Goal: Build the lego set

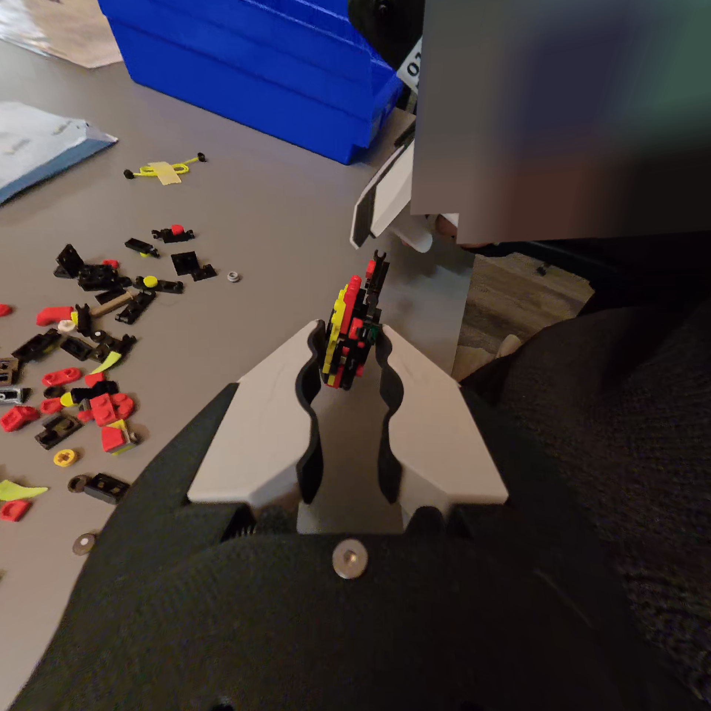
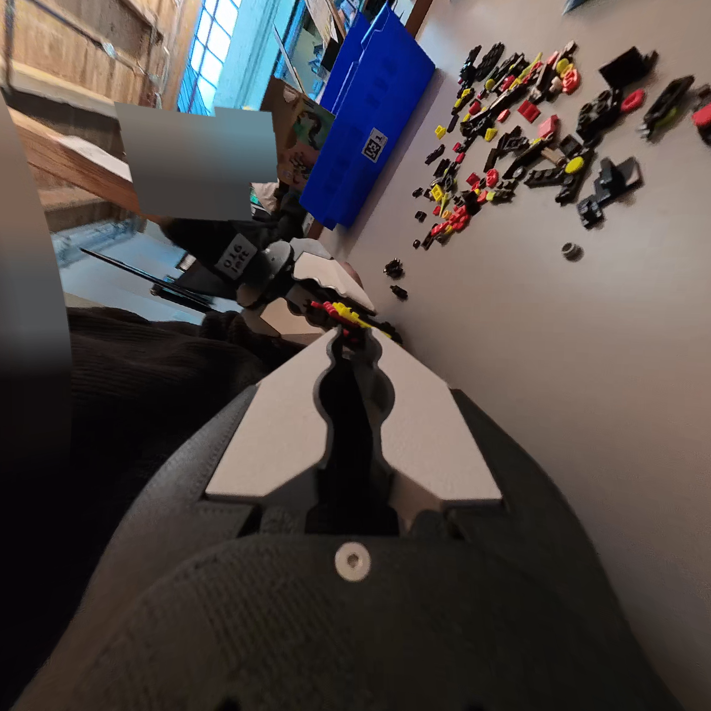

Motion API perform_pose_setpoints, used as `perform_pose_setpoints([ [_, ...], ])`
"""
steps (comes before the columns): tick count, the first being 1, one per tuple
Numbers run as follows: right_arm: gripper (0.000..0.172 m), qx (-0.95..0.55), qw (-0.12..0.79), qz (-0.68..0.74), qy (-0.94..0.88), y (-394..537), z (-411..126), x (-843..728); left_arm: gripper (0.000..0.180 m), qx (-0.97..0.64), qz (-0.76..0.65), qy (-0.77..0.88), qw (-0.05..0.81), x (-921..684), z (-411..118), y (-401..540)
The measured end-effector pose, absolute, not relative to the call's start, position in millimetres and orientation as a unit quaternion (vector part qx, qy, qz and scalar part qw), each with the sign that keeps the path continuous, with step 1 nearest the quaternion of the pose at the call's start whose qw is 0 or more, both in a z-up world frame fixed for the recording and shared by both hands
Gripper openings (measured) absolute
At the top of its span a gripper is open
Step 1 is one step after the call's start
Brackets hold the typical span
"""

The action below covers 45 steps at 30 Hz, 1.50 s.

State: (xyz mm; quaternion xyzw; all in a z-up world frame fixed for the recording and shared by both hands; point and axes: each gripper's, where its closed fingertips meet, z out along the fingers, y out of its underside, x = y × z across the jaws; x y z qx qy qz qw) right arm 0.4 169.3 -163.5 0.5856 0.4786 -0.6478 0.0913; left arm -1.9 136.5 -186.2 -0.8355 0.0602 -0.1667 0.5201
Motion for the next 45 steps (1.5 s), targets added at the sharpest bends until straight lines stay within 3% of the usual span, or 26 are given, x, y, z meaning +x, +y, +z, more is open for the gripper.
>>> perform_pose_setpoints([
  [11, 0.013, 0.557, 0.050, -0.647, 0.518, 166.3, -156.5, 1.1, 0.023, -0.831, -0.167, 0.065, 0.527, 0.3, -183.4, 136.2],
  [15, 0.021, 0.515, 0.028, -0.663, 0.542, 158.6, -142.7, 4.2, 0.023, -0.829, -0.172, 0.064, 0.529, 0.8, -182.0, 135.7],
  [20, 0.036, 0.449, -0.074, -0.615, 0.644, 146.1, -142.0, 9.6, 0.023, -0.824, -0.183, 0.069, 0.532, 3.6, -178.9, 134.1],
  [26, 0.028, 0.397, -0.172, -0.527, 0.732, 135.5, -158.2, 10.3, 0.022, -0.819, -0.199, 0.083, 0.532, 9.5, -175.8, 131.0],
  [33, 0.010, 0.378, -0.149, -0.553, 0.728, 125.6, -152.6, 15.3, 0.021, -0.809, -0.252, 0.079, 0.525, 19.6, -171.7, 126.7],
  [45, 0.007, 0.399, 0.004, -0.650, 0.647, 119.1, -133.6, 25.1, 0.020, -0.755, -0.396, 0.049, 0.521, 29.9, -150.5, 118.9],
])
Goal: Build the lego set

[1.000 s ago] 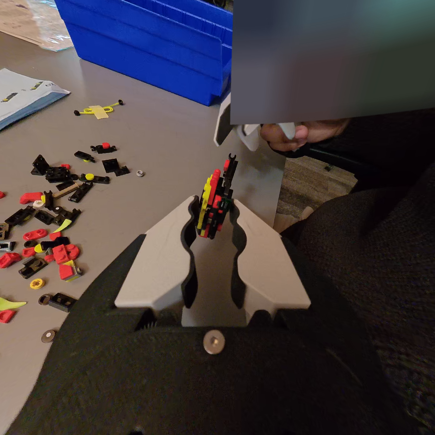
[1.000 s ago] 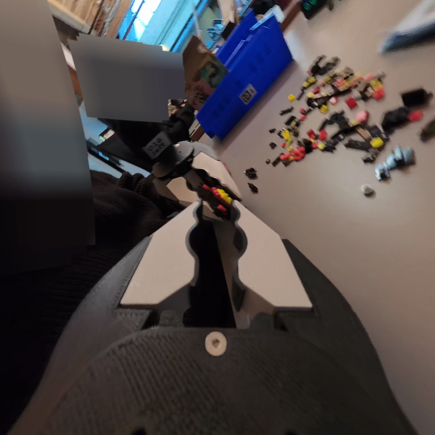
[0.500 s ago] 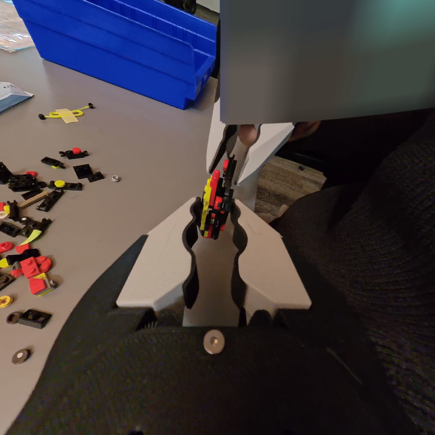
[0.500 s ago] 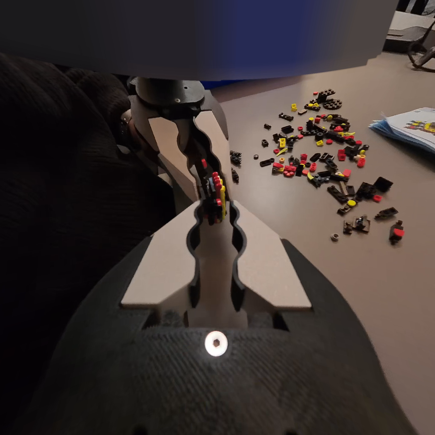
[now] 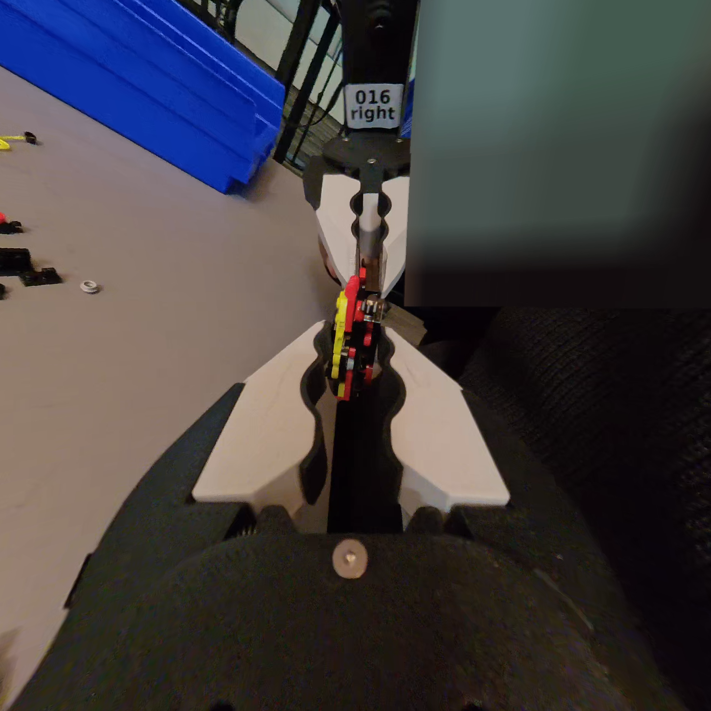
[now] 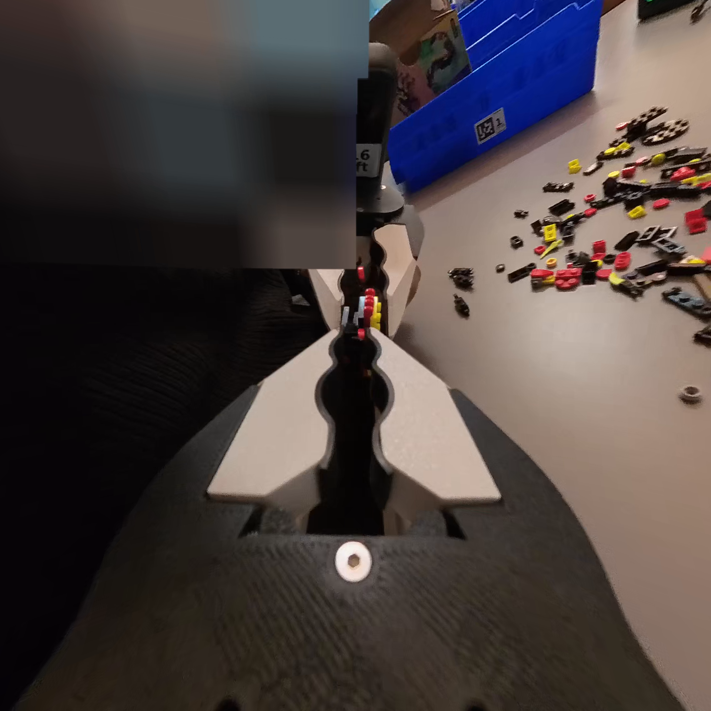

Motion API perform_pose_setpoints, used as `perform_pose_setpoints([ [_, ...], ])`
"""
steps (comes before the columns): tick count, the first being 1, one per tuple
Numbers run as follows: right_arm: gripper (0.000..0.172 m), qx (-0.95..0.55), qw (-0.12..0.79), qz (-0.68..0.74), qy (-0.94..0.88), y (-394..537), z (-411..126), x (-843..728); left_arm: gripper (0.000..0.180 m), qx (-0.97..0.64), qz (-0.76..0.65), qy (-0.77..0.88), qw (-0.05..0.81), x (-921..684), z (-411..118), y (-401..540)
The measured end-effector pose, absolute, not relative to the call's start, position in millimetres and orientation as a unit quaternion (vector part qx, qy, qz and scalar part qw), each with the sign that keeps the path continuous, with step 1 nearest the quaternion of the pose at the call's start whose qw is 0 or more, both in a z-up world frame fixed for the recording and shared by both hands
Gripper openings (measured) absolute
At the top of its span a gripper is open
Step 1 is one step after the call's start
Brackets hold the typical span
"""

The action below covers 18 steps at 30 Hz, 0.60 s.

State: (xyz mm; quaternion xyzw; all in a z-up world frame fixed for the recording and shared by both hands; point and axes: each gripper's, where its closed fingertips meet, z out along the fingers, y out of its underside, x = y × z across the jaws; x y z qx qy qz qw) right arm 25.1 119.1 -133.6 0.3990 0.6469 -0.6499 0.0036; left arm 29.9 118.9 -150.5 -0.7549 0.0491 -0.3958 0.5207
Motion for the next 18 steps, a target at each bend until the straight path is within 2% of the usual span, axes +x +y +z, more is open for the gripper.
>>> perform_pose_setpoints([
  [6, 0.008, 0.395, 0.075, -0.691, 0.601, 115.7, -120.6, 29.4, 0.020, -0.715, -0.469, 0.034, 0.517, 34.9, -135.7, 114.3],
  [9, 0.008, 0.398, 0.079, -0.688, 0.601, 115.6, -121.7, 29.2, 0.020, -0.716, -0.470, 0.035, 0.515, 34.6, -136.6, 113.6],
  [18, 0.008, 0.426, -0.034, -0.625, 0.654, 127.4, -130.7, 18.5, 0.021, -0.735, -0.439, -0.014, 0.516, 23.3, -142.7, 122.0],
])
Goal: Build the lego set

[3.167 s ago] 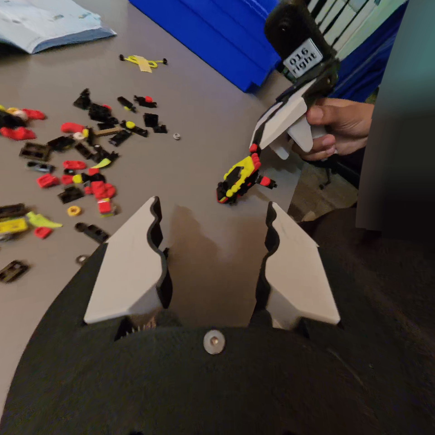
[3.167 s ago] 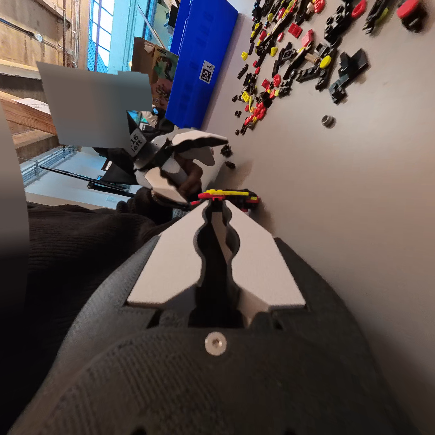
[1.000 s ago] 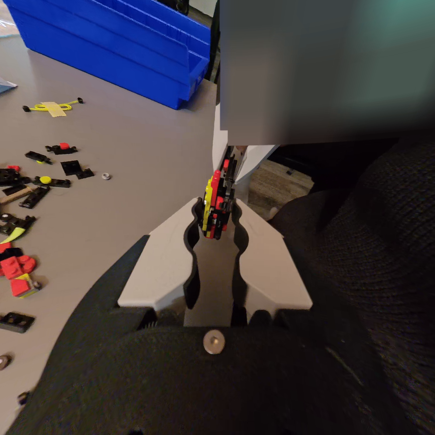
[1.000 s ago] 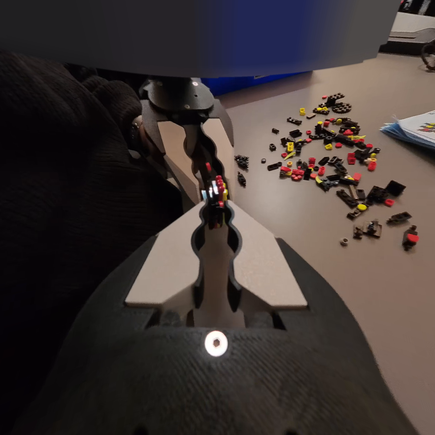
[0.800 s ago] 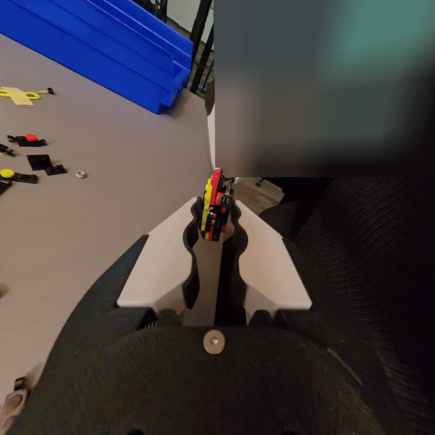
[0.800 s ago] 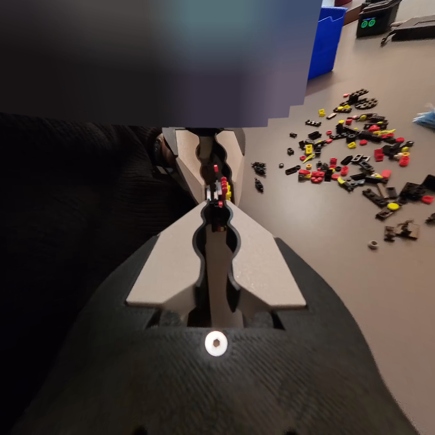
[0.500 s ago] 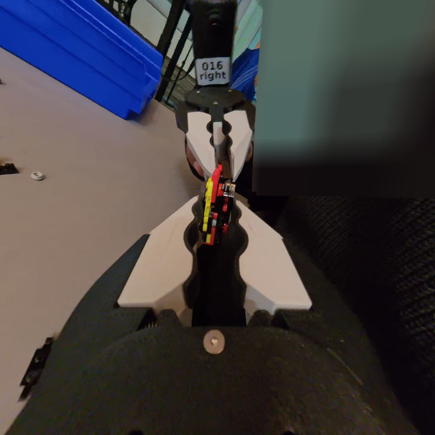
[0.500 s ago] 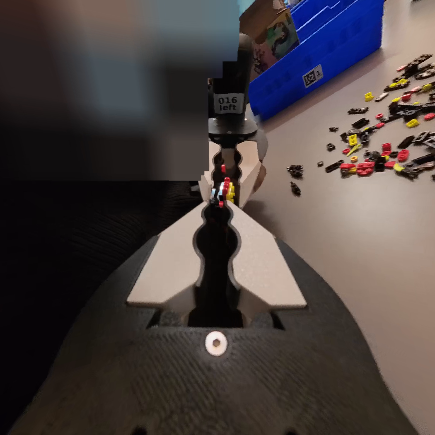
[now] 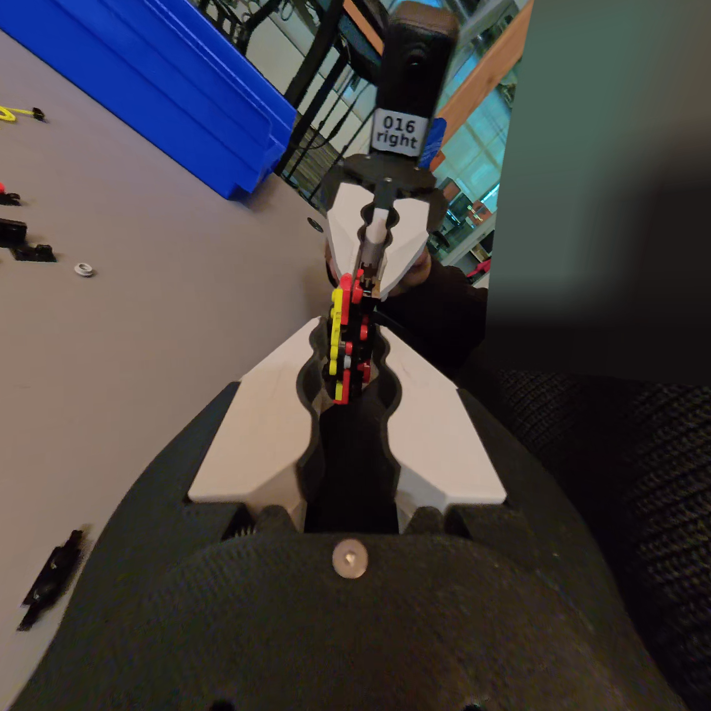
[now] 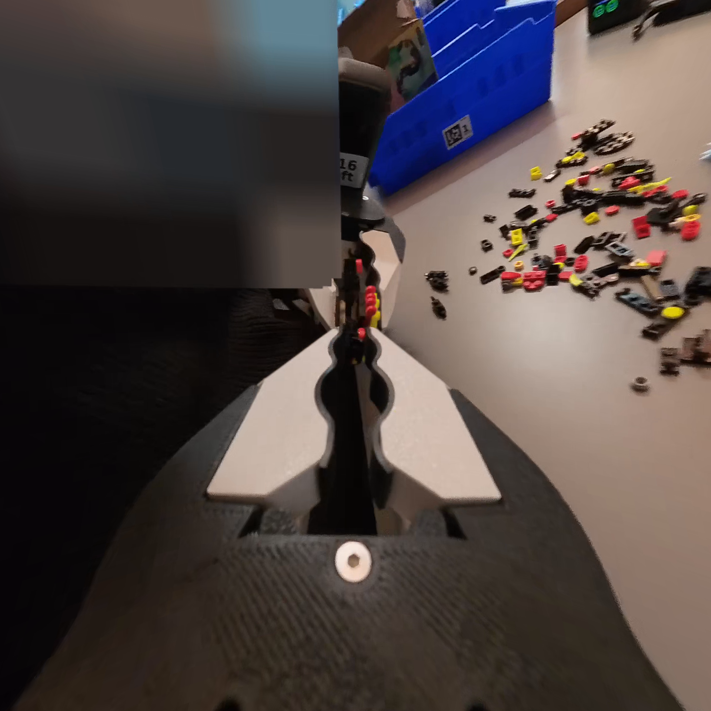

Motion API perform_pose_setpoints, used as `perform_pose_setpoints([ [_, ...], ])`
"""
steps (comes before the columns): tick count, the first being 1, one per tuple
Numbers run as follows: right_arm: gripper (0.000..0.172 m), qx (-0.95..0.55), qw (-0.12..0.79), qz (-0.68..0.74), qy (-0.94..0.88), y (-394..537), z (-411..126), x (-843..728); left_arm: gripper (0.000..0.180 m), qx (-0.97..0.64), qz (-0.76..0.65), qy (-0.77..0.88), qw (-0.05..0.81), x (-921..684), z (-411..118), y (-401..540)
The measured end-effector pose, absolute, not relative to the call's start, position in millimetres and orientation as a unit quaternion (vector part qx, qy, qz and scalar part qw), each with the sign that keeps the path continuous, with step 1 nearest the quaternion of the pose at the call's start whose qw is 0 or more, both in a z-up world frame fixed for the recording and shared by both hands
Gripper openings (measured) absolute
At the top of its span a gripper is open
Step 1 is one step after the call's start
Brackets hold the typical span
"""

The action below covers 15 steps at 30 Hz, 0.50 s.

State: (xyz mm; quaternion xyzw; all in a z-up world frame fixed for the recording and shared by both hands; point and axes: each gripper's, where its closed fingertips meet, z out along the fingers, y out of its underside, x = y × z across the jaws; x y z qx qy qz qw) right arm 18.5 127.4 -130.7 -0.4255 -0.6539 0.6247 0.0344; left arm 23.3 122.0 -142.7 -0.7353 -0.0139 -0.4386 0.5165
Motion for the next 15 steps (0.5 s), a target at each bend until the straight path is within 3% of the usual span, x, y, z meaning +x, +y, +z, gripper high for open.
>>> perform_pose_setpoints([
  [4, 0.008, -0.464, 0.123, 0.584, -0.655, 158.4, -133.6, 10.0, 0.021, -0.739, -0.426, -0.039, 0.521, 12.5, -145.9, 122.0],
  [8, 0.007, -0.473, 0.124, 0.649, -0.583, 184.4, -109.4, 11.8, 0.020, -0.726, -0.421, -0.055, 0.541, -4.4, -138.2, 121.3],
  [15, 0.008, -0.479, 0.189, 0.506, -0.692, 175.0, -166.4, -1.3, 0.020, -0.717, -0.426, -0.085, 0.545, -17.6, -140.3, 122.2],
])
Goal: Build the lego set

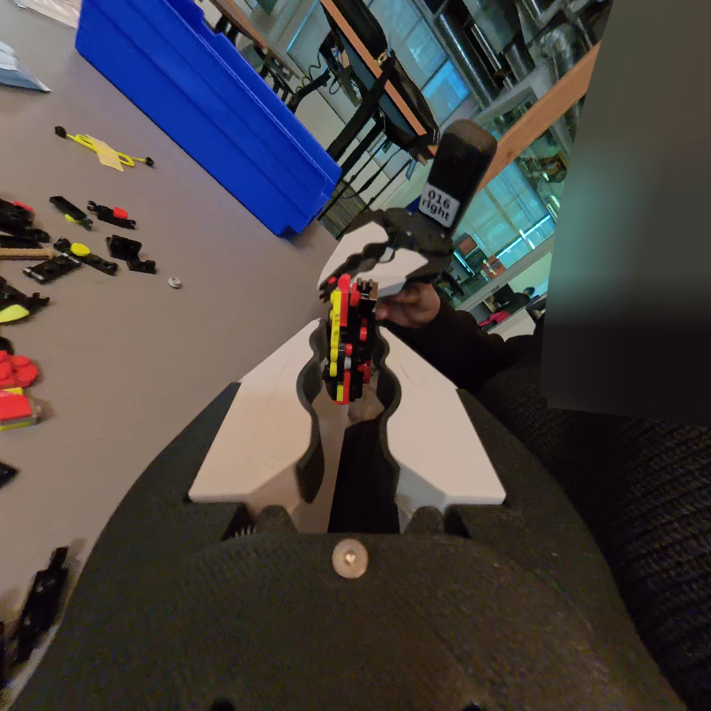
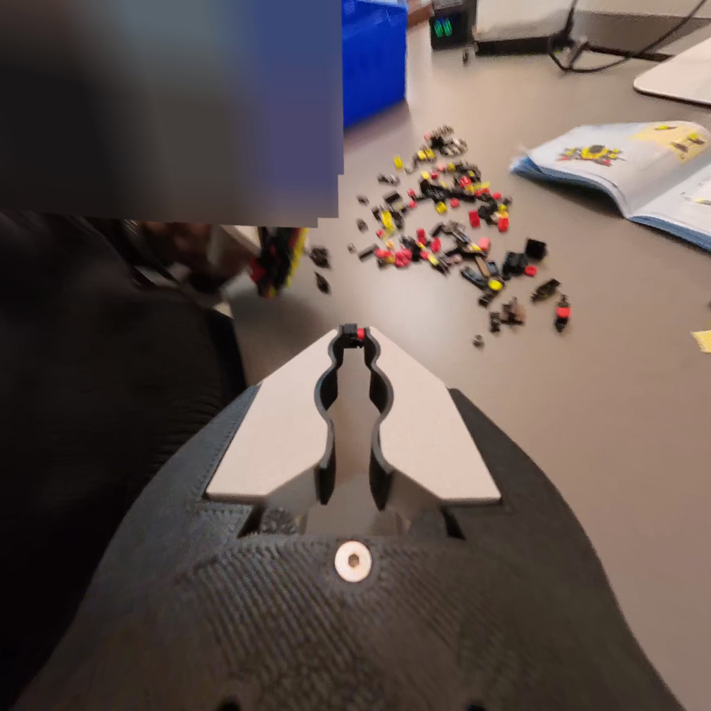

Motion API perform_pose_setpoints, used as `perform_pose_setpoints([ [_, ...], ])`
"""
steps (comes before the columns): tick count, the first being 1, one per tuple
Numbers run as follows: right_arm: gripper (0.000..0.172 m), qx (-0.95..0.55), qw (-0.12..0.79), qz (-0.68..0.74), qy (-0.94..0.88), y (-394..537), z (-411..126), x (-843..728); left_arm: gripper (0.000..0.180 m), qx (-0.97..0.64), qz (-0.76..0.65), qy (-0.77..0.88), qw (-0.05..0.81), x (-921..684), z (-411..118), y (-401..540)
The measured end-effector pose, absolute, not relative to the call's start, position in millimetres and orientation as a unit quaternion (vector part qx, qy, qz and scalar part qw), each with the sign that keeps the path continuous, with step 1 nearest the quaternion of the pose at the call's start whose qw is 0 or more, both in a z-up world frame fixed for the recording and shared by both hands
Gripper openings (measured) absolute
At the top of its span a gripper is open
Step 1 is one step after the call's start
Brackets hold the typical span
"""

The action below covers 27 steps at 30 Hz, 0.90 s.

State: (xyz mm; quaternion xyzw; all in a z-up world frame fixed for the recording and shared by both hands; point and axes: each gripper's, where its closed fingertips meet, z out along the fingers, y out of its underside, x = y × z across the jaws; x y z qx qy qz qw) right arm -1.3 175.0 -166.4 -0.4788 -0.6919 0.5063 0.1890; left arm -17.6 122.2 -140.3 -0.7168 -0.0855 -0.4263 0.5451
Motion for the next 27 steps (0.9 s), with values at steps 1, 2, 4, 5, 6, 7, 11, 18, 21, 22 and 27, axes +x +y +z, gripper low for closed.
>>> perform_pose_setpoints([
  [1, 0.008, -0.480, 0.208, 0.472, -0.710, 179.3, -176.6, -2.6, 0.020, -0.717, -0.425, -0.092, 0.545, -20.8, -141.0, 122.7],
  [2, 0.008, -0.479, 0.230, 0.429, -0.731, 185.5, -187.6, -3.3, 0.020, -0.718, -0.420, -0.097, 0.547, -23.7, -141.9, 123.0],
  [4, 0.008, -0.472, 0.287, 0.330, -0.765, 201.2, -206.2, -5.8, 0.020, -0.725, -0.407, -0.097, 0.547, -26.5, -144.4, 122.8],
  [5, 0.008, -0.460, 0.313, 0.283, -0.781, 207.3, -213.3, -6.7, 0.020, -0.731, -0.399, -0.094, 0.546, -26.9, -146.1, 122.8],
  [6, 0.008, -0.443, 0.333, 0.239, -0.797, 211.1, -219.9, -7.0, 0.020, -0.735, -0.392, -0.090, 0.545, -26.5, -147.4, 122.8],
  [7, 0.008, -0.428, 0.347, 0.199, -0.811, 213.8, -226.5, -7.2, 0.020, -0.740, -0.386, -0.085, 0.544, -25.7, -148.6, 122.8],
  [11, 0.008, -0.381, 0.384, 0.114, -0.833, 217.7, -237.8, -8.3, 0.020, -0.758, -0.368, -0.074, 0.534, -22.7, -155.5, 123.3],
  [18, 0.046, -0.434, 0.317, 0.213, -0.816, 205.6, -231.1, -1.8, 0.021, -0.775, -0.348, -0.082, 0.520, -28.4, -164.7, 122.6],
  [21, 0.048, -0.457, 0.294, 0.261, -0.797, 201.5, -222.8, -1.5, 0.020, -0.778, -0.349, -0.086, 0.515, -29.0, -166.8, 122.2],
  [22, 0.047, -0.462, 0.289, 0.279, -0.791, 198.2, -218.6, -2.1, 0.020, -0.778, -0.352, -0.086, 0.514, -28.1, -166.8, 122.3],
  [27, 0.047, -0.476, 0.211, 0.422, -0.743, 150.0, -189.7, -8.6, 0.020, -0.751, -0.396, -0.084, 0.522, -16.1, -156.1, 124.0],
])
